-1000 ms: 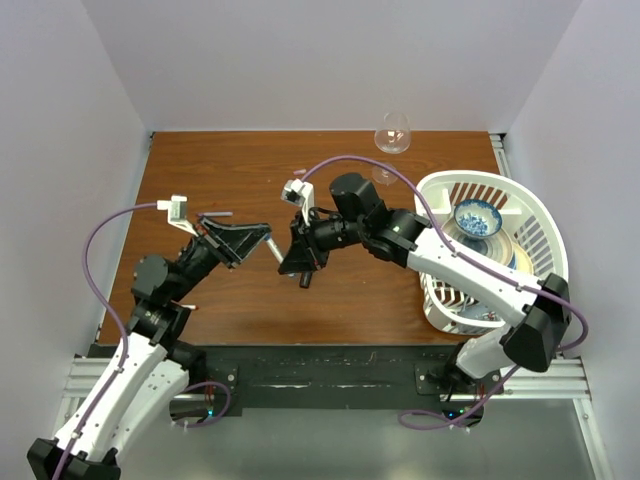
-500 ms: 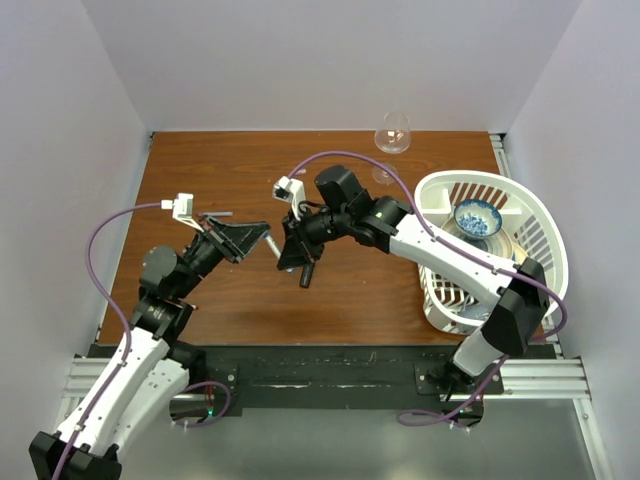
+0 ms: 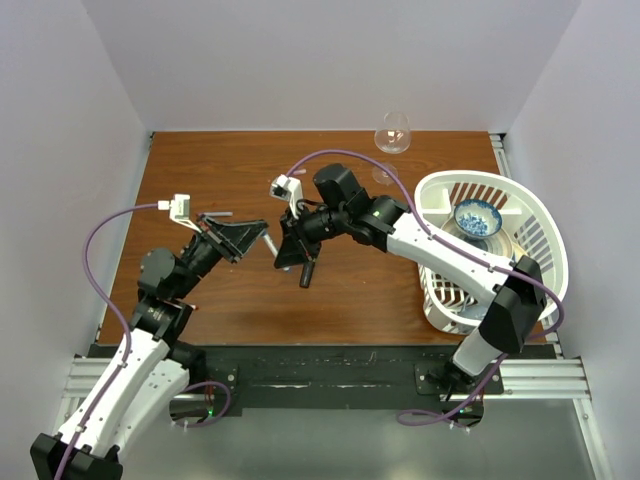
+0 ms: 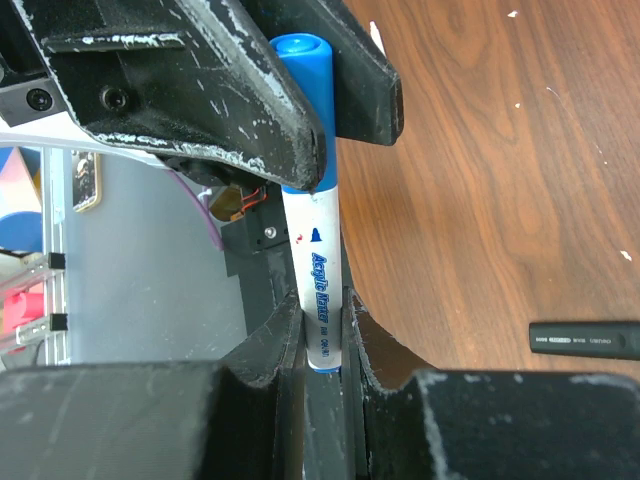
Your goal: Insert the pens into the pen caps
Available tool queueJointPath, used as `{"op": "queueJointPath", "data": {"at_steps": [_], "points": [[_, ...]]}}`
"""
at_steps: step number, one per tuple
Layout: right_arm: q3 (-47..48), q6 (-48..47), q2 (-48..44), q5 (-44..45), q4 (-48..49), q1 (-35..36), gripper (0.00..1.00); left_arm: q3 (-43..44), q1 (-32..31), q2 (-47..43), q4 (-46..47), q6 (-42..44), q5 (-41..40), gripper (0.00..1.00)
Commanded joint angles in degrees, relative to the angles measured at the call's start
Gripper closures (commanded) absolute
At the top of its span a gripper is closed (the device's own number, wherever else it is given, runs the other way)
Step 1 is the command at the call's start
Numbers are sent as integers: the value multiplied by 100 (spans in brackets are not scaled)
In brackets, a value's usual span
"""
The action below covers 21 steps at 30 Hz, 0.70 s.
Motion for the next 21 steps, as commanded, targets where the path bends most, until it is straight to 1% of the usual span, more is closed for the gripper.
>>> {"op": "queueJointPath", "data": {"at_steps": [1,3,4,5,7,9,11,12,13,15,16,18,19,20,21], "points": [[883,303,51,879,3949,-489,100,-303,-429,100,-1617,-153,2775,100],[901,356,96,826,3906,-498,100,-329,-429,92,-1538,-144,2740,100],[744,382,87,782,4054,-498,100,-338,-429,91,-1529,-153,2740,100],[647,383,53,720,4116,-507,100,-320,-429,100,-1286,-188,2722,100],[462,374,26,720,4082,-507,100,-268,-429,170,-1283,-179,2652,100],[409,208,-18,824,3698,-507,100,-5,-429,319,-1432,-5,2319,100],[146,189,-184,939,3546,-498,100,530,-421,695,-2167,425,1792,100],[-3,216,-263,966,3467,-507,96,724,-420,837,-2345,558,1573,100],[-344,233,-351,992,3423,-507,92,1074,-420,986,-2686,733,1127,100],[-749,303,-729,1027,3405,-507,83,1375,-403,1382,-2821,805,833,100],[-1195,356,-878,1045,3414,-507,77,1637,-403,1514,-2821,866,676,100],[-1619,628,-1237,1054,3379,-498,69,1928,-394,1874,-2917,945,447,100],[-1961,707,-1327,1028,3300,-507,61,2234,-394,2006,-3057,1050,245,100],[-2112,769,-1441,1019,3186,-507,59,2376,-377,2251,-3128,1103,156,100],[-2462,848,-1694,1088,3055,-507,57,2508,-377,2375,-3181,1165,69,100]]}}
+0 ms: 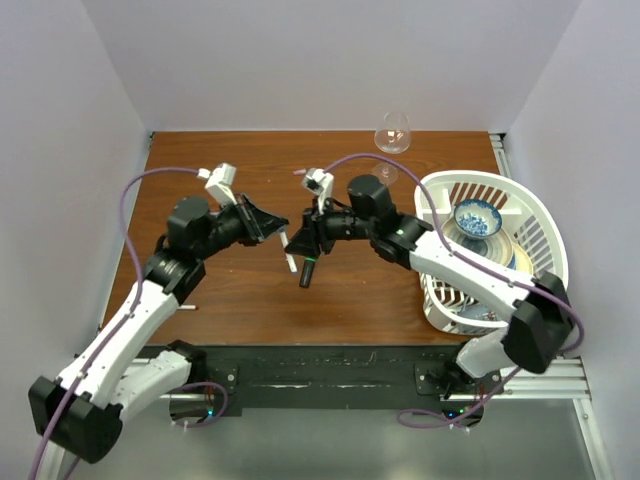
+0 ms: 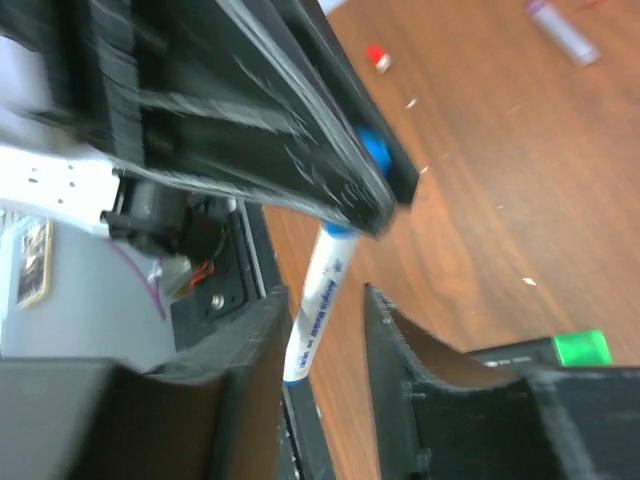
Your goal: Insert the pens into the pen caps
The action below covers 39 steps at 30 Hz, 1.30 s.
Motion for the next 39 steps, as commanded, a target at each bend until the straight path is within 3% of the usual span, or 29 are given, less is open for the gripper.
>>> {"op": "queueJointPath", "data": {"at_steps": [1,6,11,26,39], "points": [[-819,409,-861,569,828,-98,55,806,-86,582,-1103,426,1,100],[-1592,761,-1784,726,539,-107,38,1177,-51,1294,-1235,857,-711,100],[-1638,691,-2514,1227,-39,-98,16,1037,-42,2049,-928,1069,-1345,100],[-1708,550,-2664,1553,-394,-107,13,1098,-51,4230,-480,1254,-1908,100],[-1682,497,-2787,1694,-499,-98,13,1186,-51,4293,-654,1008,-1952,55]]}}
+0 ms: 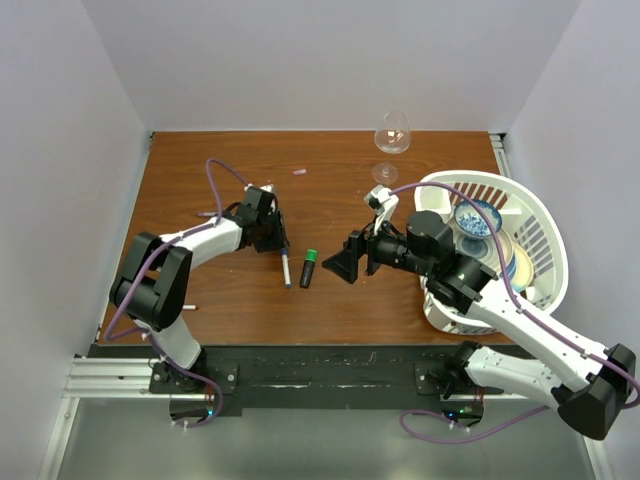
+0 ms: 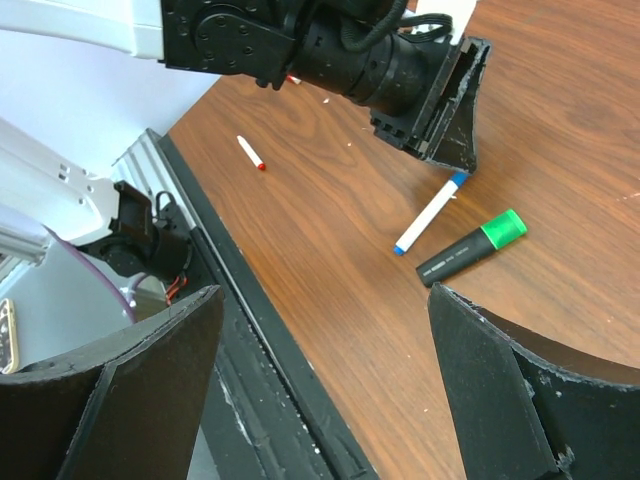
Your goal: Insert the pens into the pen caps
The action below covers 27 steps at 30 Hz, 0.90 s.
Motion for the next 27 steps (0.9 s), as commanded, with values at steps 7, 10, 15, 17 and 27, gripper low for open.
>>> {"op": "queueJointPath", "data": {"at_steps": [7,10,15,17,27], "points": [[10,-117,-184,129,6,0,13,799,162,-762,-835,-673,-1127,42],[-34,-126,-202,137,23,9,13,1046,521,-885,-1425,-1087,-1480,42],[-95,-47,-202,76,67,0,13,1327,1469,-789,-2286,-1947,-1884,45],[-113,-12,-219,58,111,9,14,1545,1690,-579,-2584,-2185,-2051,46],[1,-143,-369,208,-108,9,14,3497,2140,968,-3868,-2915,-2552,51]]}}
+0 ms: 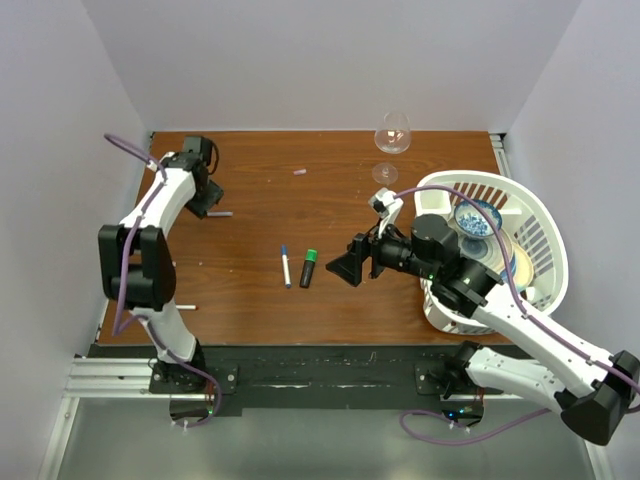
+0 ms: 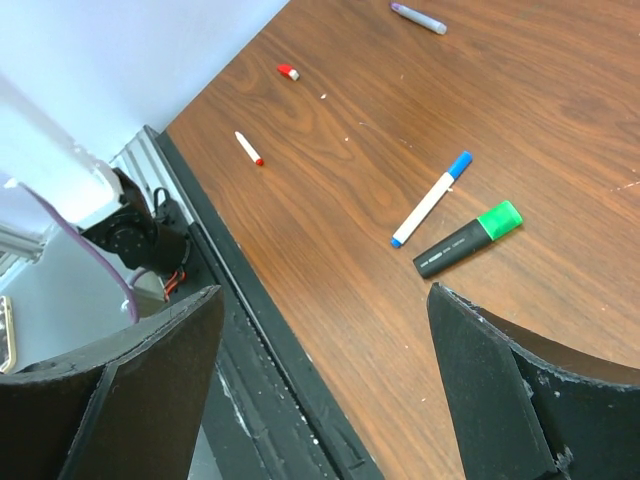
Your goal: Insert the pens into the pen caps
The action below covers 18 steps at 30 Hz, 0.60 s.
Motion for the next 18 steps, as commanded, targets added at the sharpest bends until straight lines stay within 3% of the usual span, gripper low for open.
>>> {"op": "queueJointPath", "data": {"at_steps": [1,10,18], "points": [[134,-139,-155,181,-10,9,14,1027,50,579,-665,-474,-422,52],[152,-235,-190,305,-72,0,14,1855,147,1608,-982,-615,-597,54],[302,-332,-41,296,-81,9,14,1865,182,2145,-806,-580,-492,54]]}}
